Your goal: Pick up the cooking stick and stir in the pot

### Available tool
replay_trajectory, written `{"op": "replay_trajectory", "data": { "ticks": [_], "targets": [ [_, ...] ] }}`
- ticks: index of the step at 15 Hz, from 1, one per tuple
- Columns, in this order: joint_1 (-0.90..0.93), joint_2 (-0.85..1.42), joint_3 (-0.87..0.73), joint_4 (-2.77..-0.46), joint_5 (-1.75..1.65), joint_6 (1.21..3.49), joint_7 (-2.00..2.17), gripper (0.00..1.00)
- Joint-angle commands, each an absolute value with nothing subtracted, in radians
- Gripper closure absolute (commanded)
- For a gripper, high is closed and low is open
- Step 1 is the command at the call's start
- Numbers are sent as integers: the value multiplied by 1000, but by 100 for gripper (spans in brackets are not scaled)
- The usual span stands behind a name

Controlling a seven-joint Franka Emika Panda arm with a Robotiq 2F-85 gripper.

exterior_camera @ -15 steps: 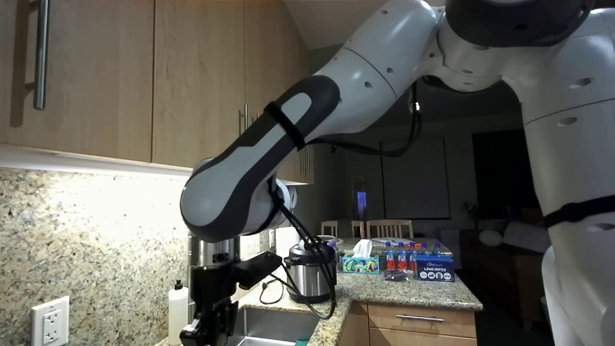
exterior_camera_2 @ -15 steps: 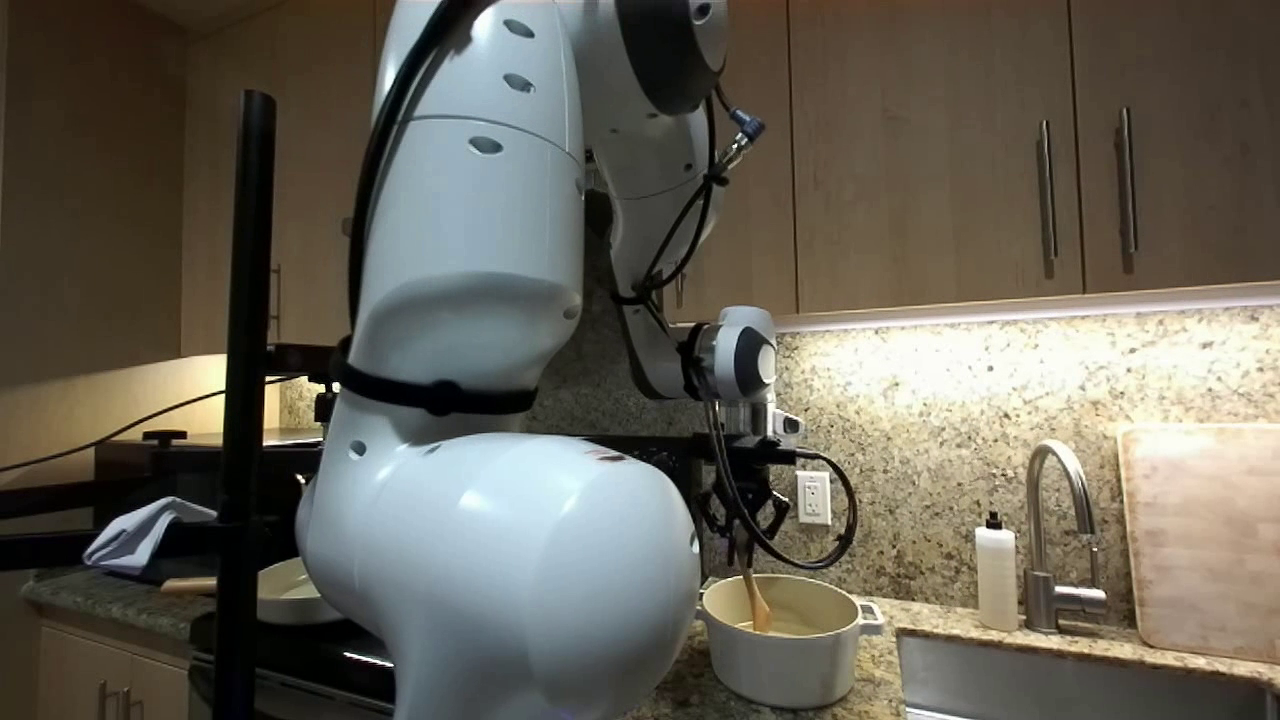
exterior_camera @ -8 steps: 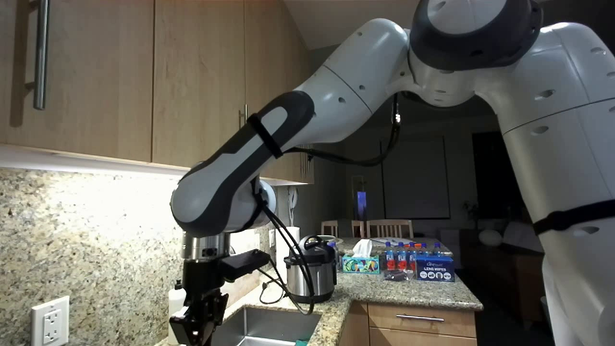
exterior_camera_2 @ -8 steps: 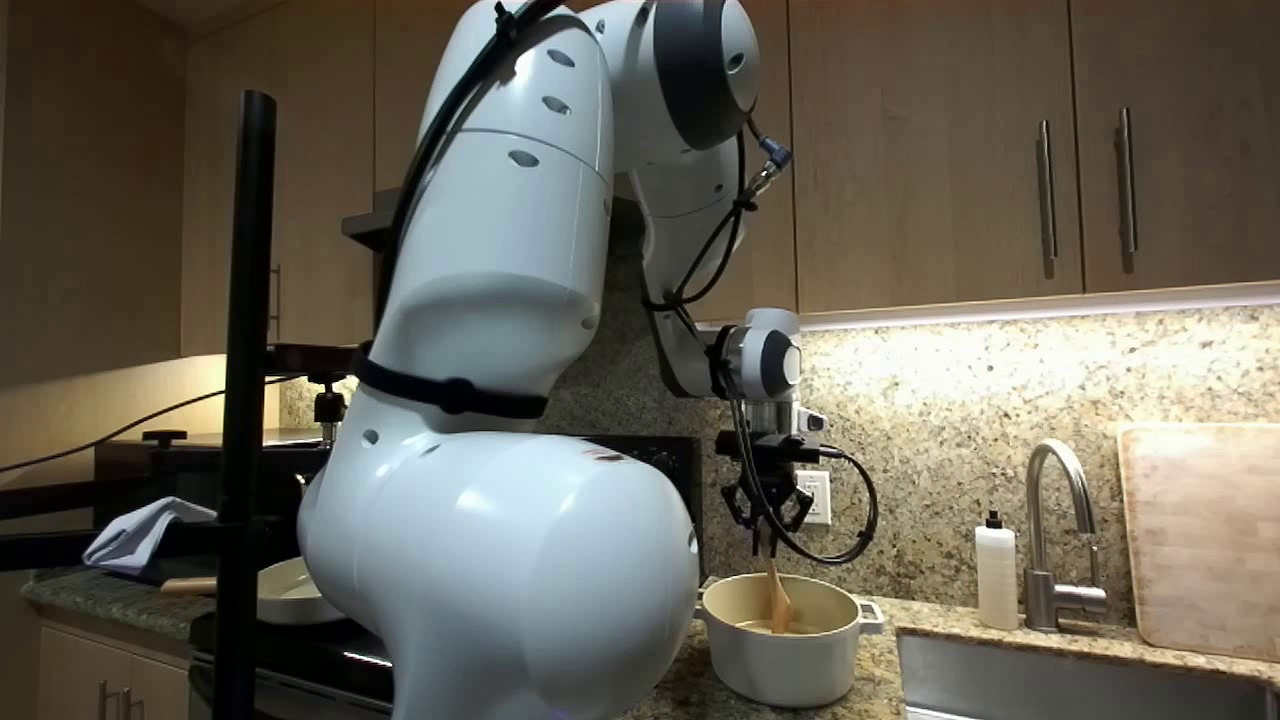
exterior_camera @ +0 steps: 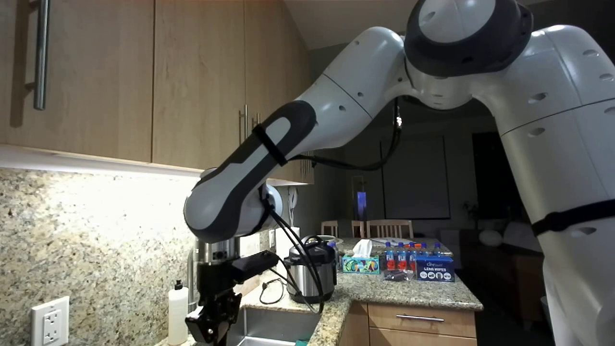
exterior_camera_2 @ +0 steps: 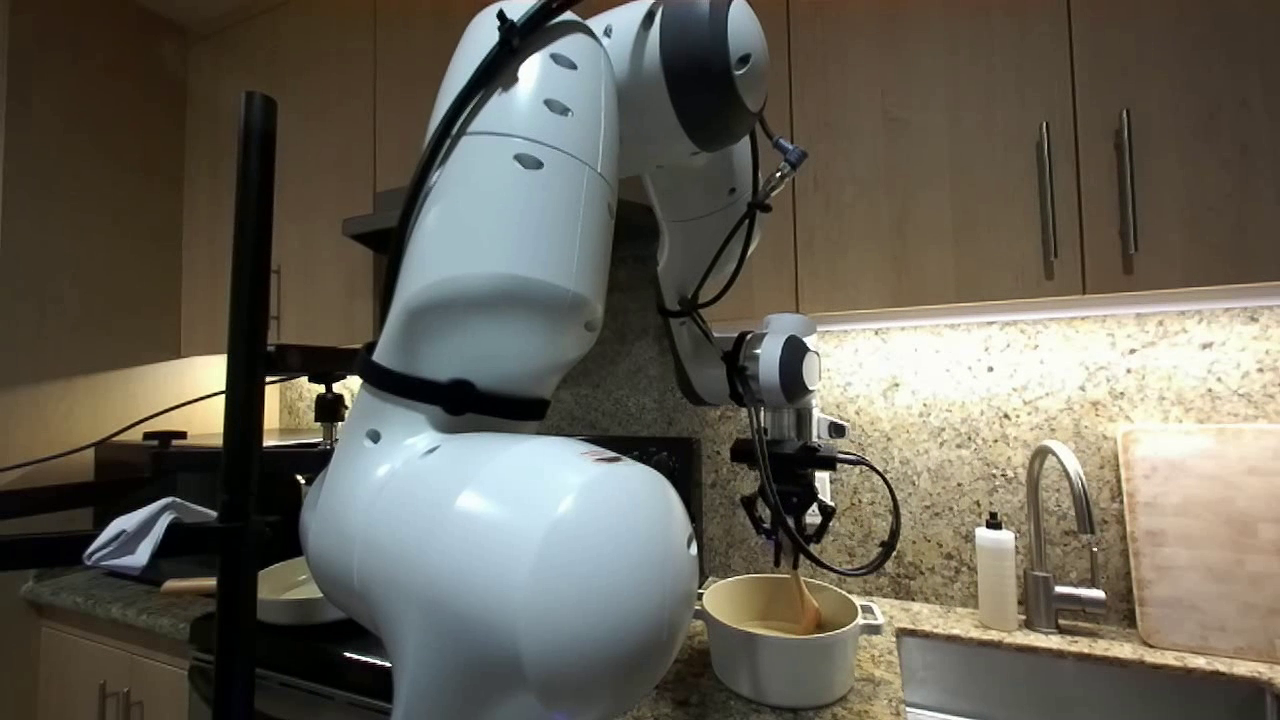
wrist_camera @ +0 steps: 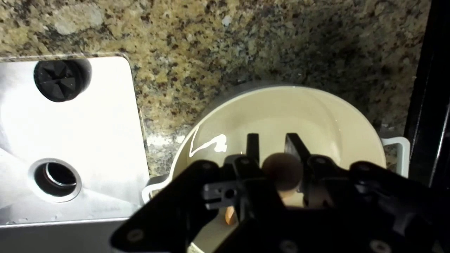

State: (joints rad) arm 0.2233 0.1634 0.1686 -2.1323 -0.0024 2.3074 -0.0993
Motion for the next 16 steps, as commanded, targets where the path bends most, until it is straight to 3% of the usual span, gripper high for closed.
{"op": "replay_trajectory", "data": {
  "ticks": [1,10,16],
  "targets": [
    [225,107,169,-2219,-83,2306,-21,94],
    [272,-13,217,-2379,-264,2315,124,94],
    [299,-34,273,-2359,-322,2283,113,94]
  ]
}}
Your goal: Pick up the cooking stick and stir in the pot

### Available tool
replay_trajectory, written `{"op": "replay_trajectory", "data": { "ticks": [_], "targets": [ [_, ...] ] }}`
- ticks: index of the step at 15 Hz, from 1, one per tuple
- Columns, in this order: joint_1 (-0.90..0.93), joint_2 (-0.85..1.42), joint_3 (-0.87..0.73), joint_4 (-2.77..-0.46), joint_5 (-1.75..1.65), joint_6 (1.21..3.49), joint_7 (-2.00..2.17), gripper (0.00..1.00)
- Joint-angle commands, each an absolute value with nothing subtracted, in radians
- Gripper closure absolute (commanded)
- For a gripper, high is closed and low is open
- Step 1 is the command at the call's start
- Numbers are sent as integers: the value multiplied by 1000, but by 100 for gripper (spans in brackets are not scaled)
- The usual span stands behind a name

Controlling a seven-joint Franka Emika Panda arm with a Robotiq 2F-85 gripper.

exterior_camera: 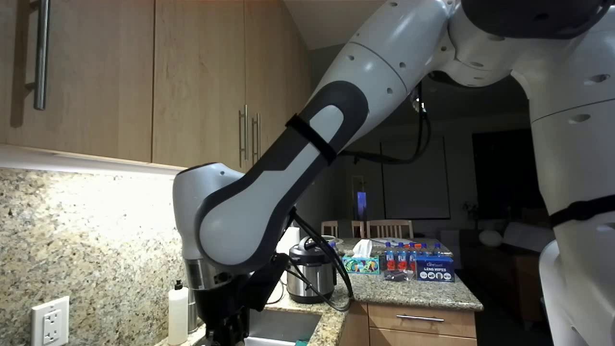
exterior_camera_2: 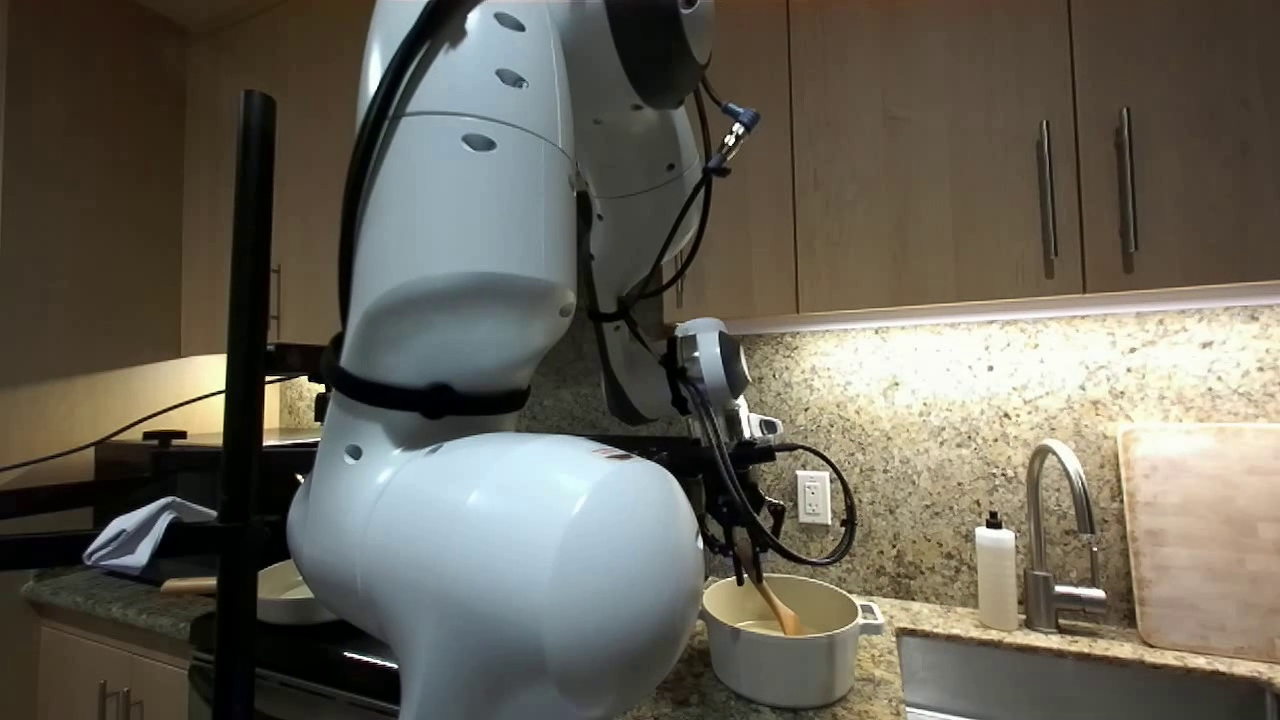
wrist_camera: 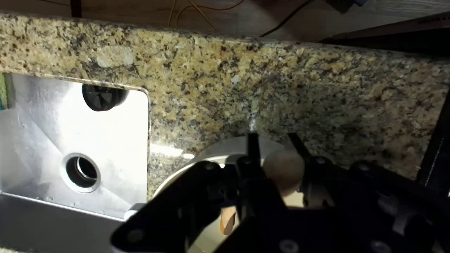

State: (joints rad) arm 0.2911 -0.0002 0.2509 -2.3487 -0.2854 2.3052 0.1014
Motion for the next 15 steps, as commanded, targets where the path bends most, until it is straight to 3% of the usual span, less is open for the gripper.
{"op": "replay_trajectory", "data": {
  "ticks": [1,15],
  "targets": [
    [301,-30,280,-2350,-324,2281,107,94],
    [279,220,260,-2017,-187,2137,-120,94]
  ]
}}
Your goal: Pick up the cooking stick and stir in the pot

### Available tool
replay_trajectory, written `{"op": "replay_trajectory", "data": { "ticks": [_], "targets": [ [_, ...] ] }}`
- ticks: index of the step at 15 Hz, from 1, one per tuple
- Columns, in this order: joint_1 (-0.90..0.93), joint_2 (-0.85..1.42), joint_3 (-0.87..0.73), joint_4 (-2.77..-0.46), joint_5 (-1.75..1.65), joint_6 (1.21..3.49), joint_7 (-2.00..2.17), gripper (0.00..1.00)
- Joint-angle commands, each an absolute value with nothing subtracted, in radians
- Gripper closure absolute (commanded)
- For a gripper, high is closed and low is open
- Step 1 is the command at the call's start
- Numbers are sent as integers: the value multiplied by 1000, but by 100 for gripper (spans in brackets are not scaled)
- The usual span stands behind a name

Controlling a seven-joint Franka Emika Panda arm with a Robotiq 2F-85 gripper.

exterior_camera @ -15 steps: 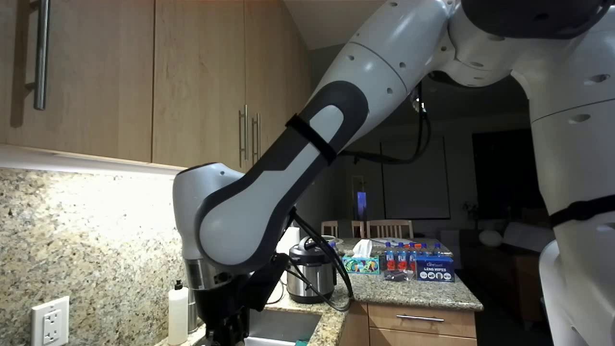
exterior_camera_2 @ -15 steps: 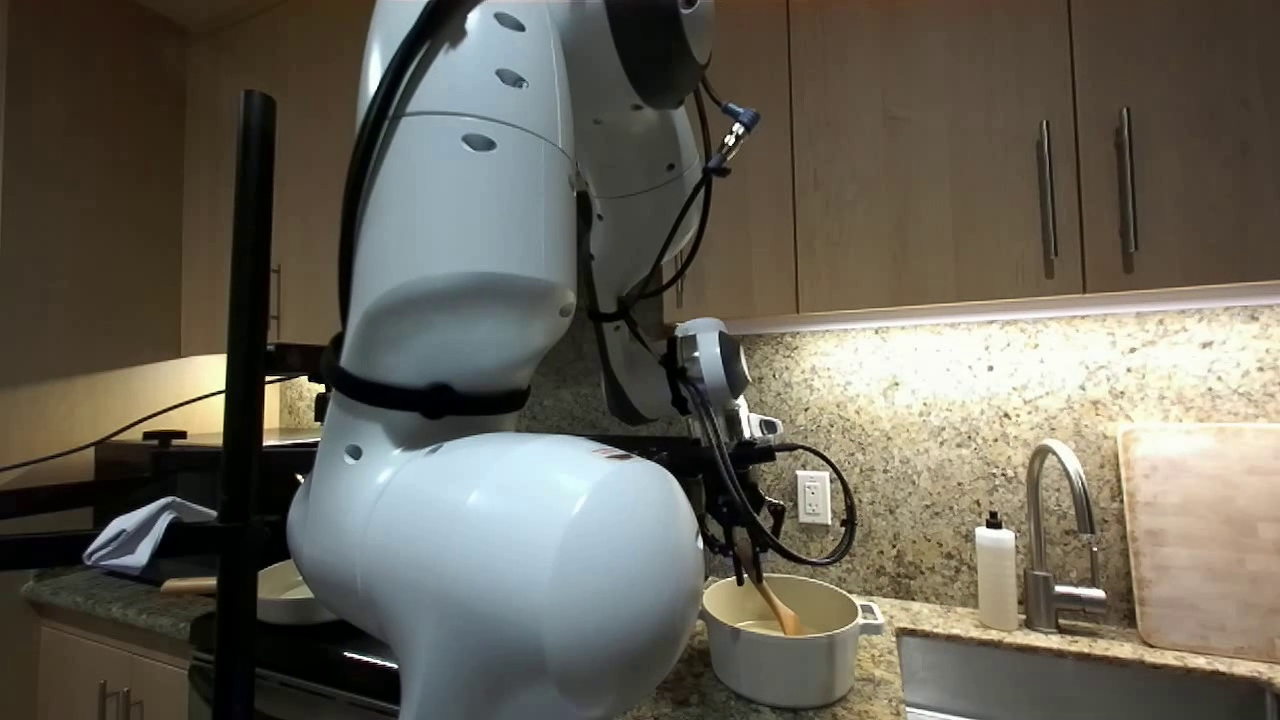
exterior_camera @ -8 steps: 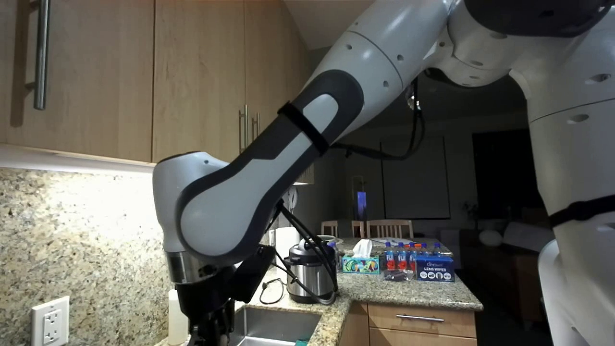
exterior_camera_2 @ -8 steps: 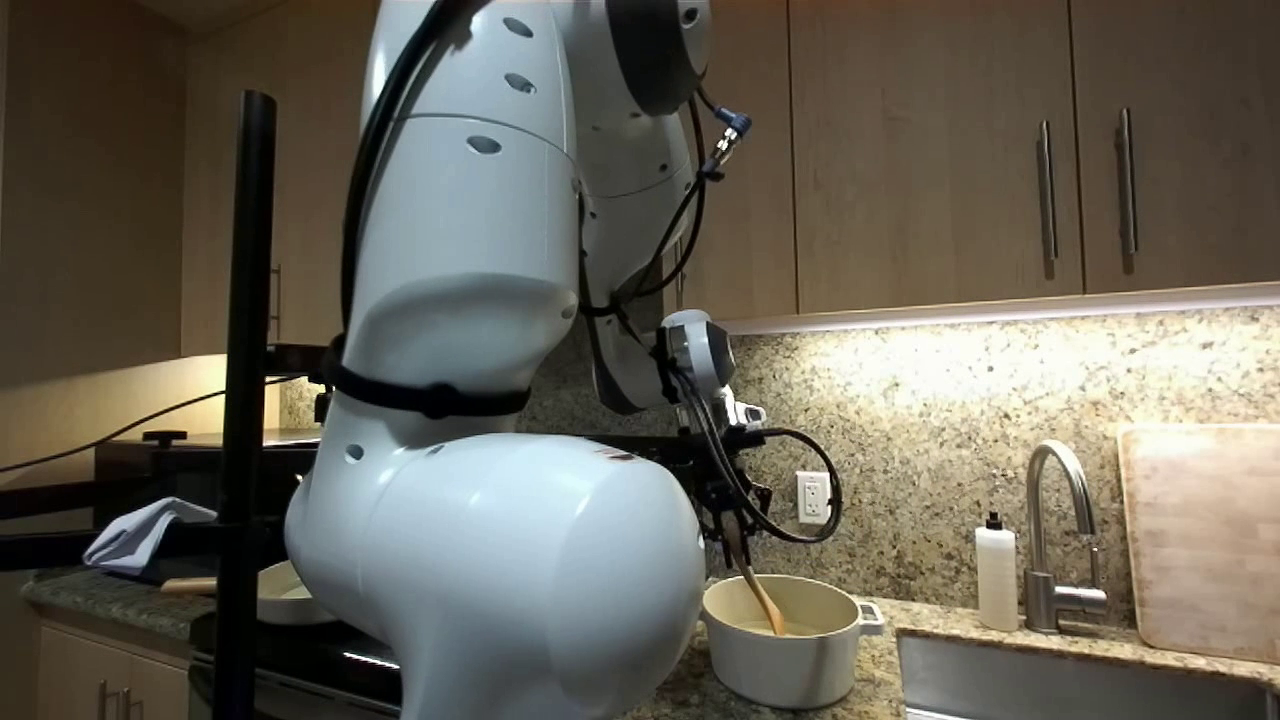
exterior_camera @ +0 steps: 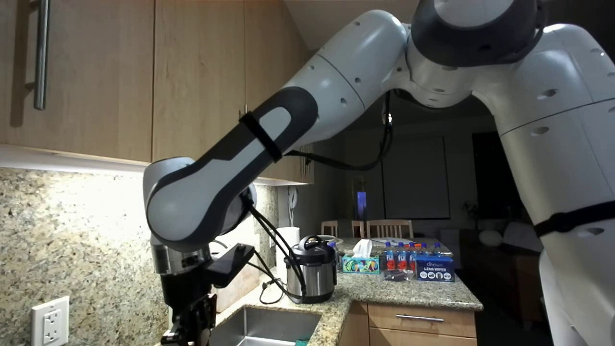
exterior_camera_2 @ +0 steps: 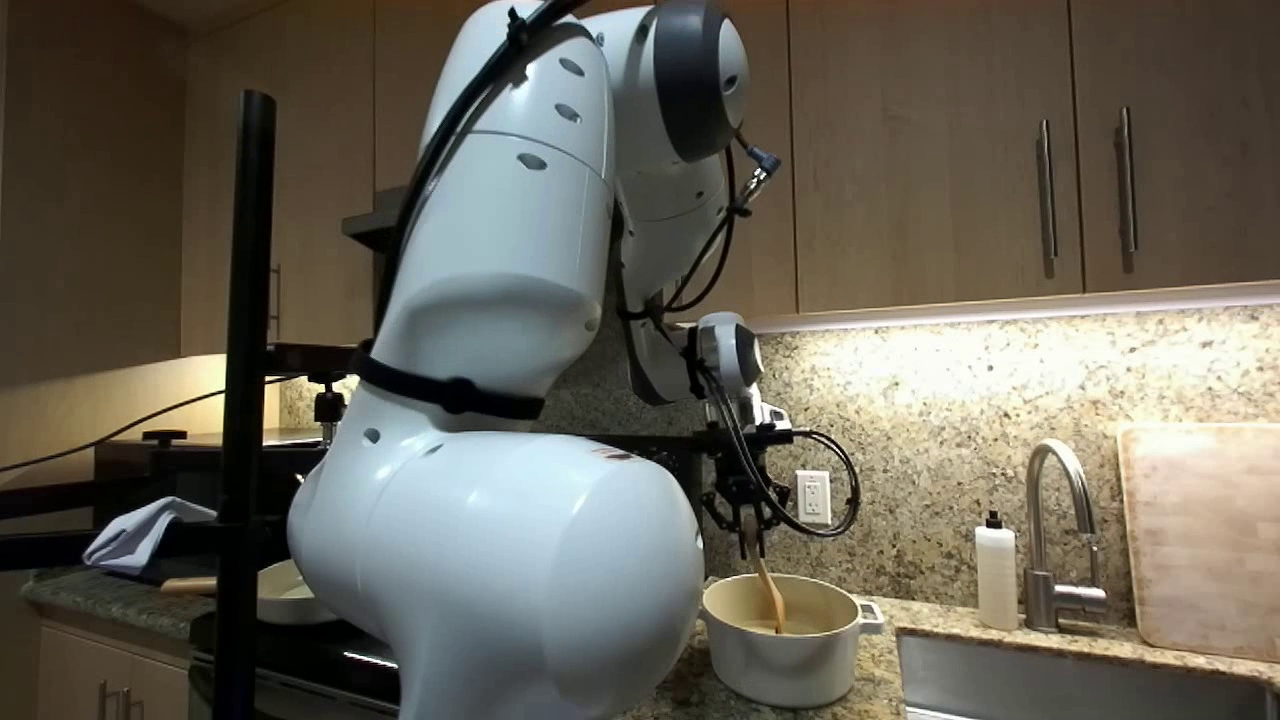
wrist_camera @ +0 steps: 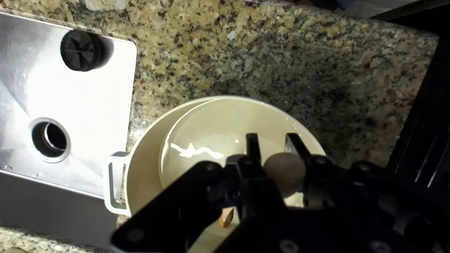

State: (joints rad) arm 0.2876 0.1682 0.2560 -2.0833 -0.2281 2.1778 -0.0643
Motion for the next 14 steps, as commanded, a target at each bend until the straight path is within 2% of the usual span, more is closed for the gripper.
{"op": "replay_trajectory", "data": {
  "ticks": [1,14],
  "targets": [
    [281,227,257,-2007,-187,2131,-109,94],
    [271,151,172,-2113,-213,2220,204,94]
  ]
}}
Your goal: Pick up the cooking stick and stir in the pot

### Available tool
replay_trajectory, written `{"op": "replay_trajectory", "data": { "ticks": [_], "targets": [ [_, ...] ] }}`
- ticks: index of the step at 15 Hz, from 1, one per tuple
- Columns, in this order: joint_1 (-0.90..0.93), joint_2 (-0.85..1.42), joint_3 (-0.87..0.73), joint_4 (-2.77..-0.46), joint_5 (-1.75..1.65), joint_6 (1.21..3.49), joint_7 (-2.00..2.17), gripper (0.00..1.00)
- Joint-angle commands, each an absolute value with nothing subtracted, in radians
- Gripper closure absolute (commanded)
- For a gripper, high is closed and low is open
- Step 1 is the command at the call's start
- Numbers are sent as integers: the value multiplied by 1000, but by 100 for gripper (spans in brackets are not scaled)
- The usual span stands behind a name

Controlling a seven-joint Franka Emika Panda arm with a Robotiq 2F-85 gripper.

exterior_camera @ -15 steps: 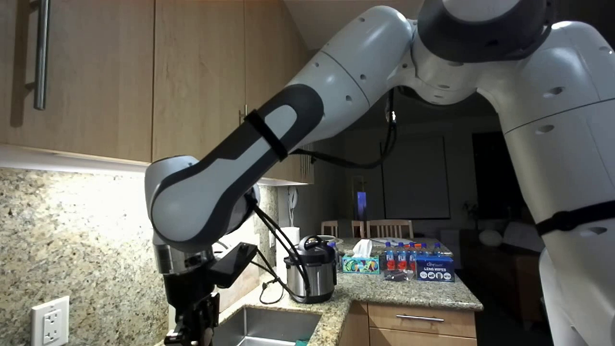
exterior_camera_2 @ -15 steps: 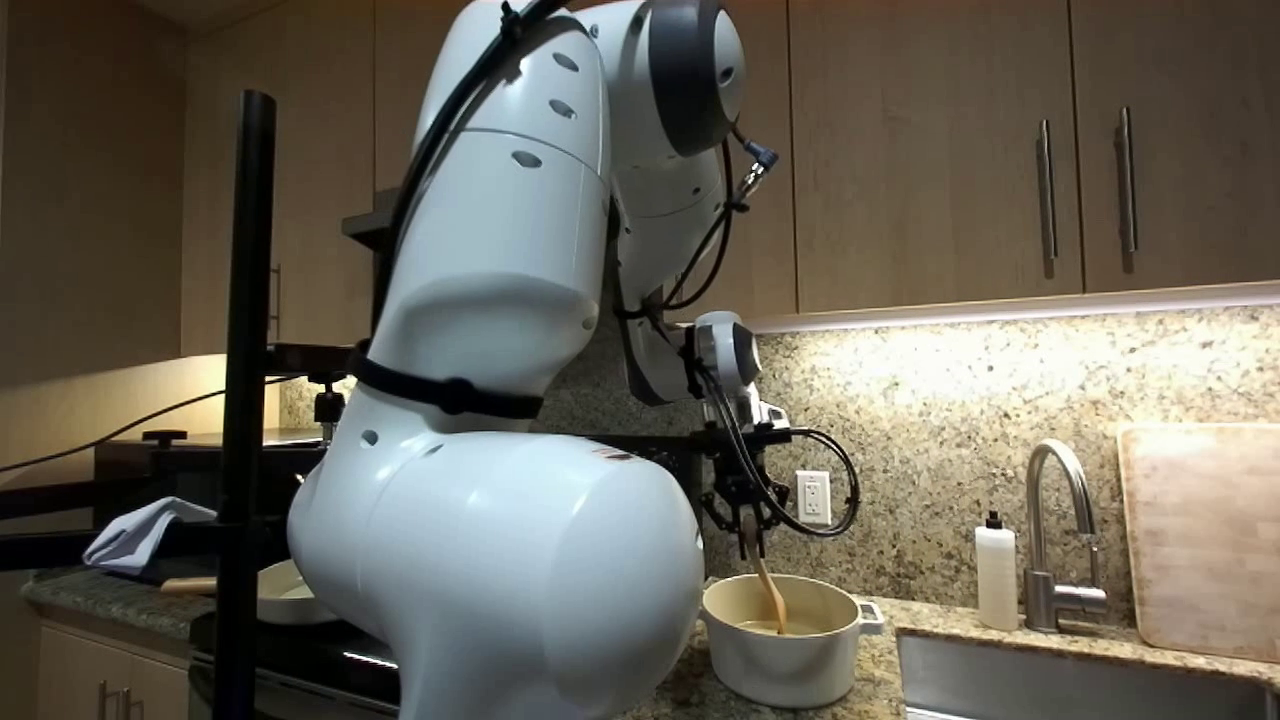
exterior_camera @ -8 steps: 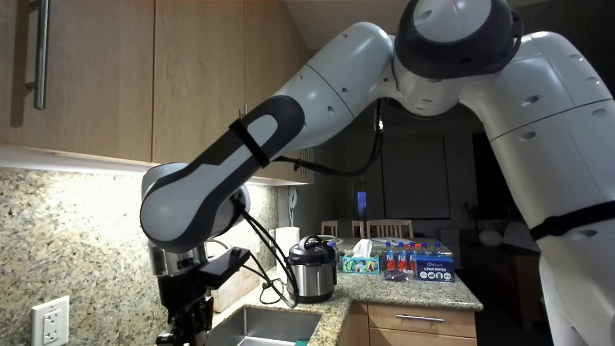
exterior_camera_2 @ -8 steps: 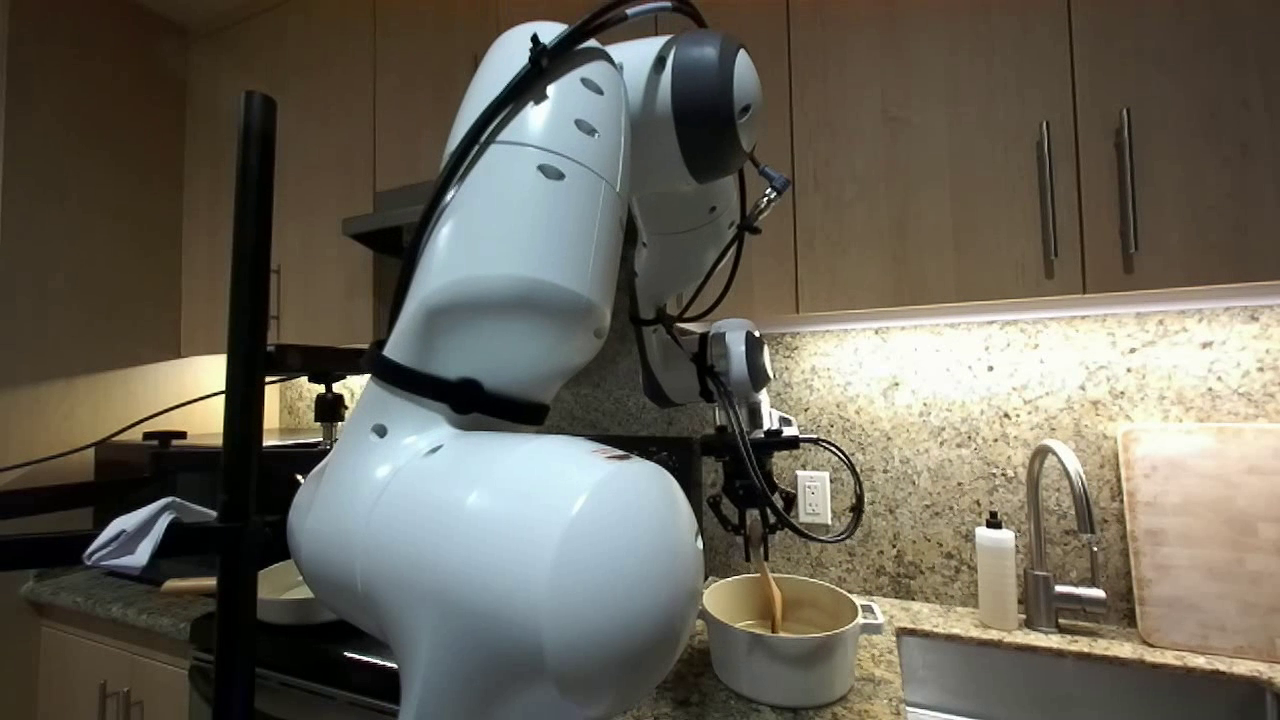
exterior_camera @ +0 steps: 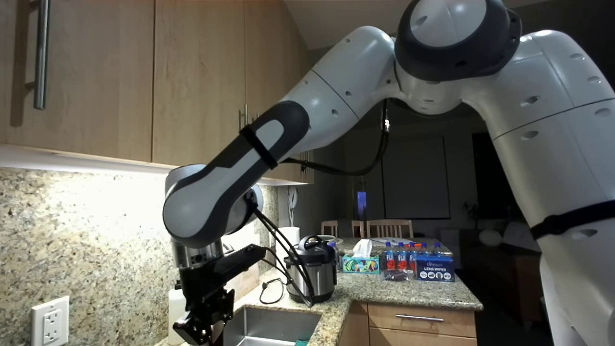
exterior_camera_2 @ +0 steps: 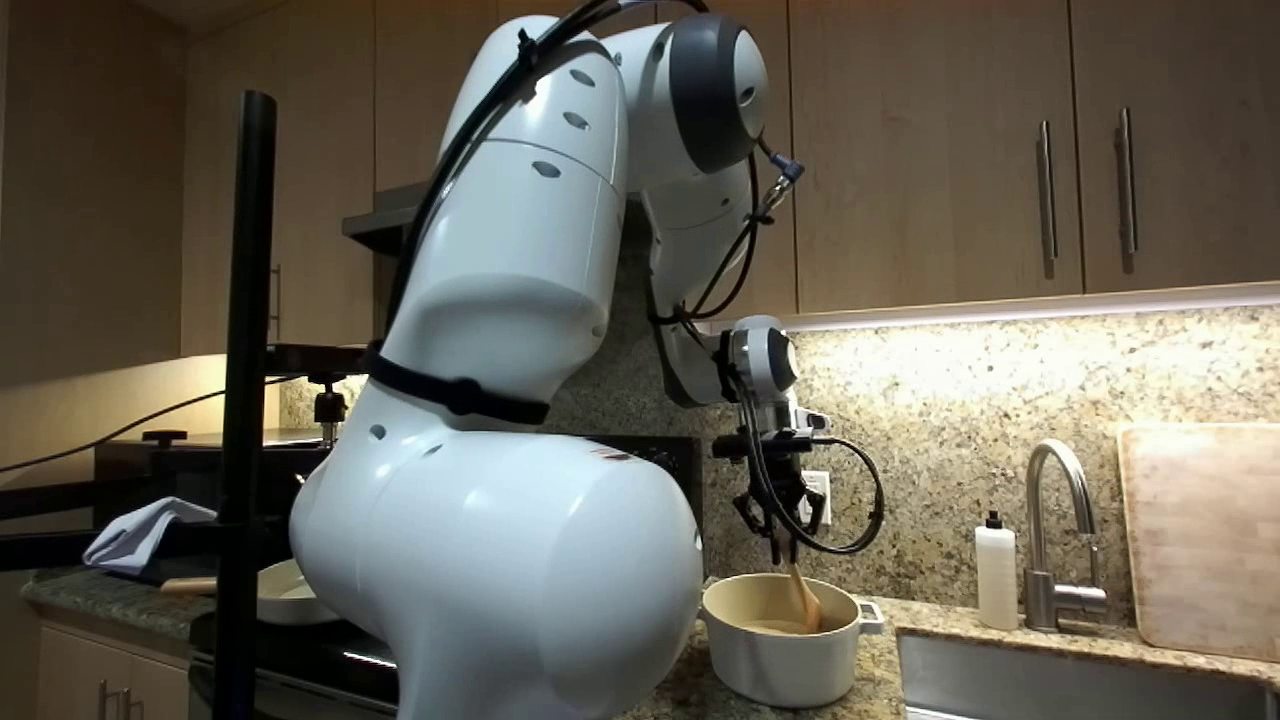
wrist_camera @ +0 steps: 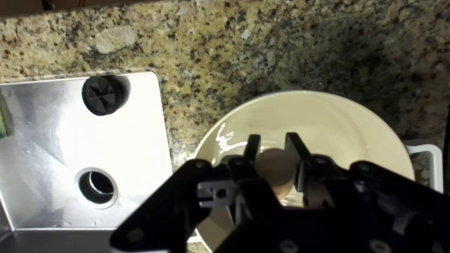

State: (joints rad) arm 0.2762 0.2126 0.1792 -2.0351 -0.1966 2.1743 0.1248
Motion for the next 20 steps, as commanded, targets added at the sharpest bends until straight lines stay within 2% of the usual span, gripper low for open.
{"op": "replay_trajectory", "data": {
  "ticks": [1,11,20],
  "targets": [
    [274,132,172,-2143,-222,2238,218,94],
    [327,-21,242,-2368,-453,2256,383,94],
    [327,-26,312,-2356,-449,2293,286,94]
  ]
}}
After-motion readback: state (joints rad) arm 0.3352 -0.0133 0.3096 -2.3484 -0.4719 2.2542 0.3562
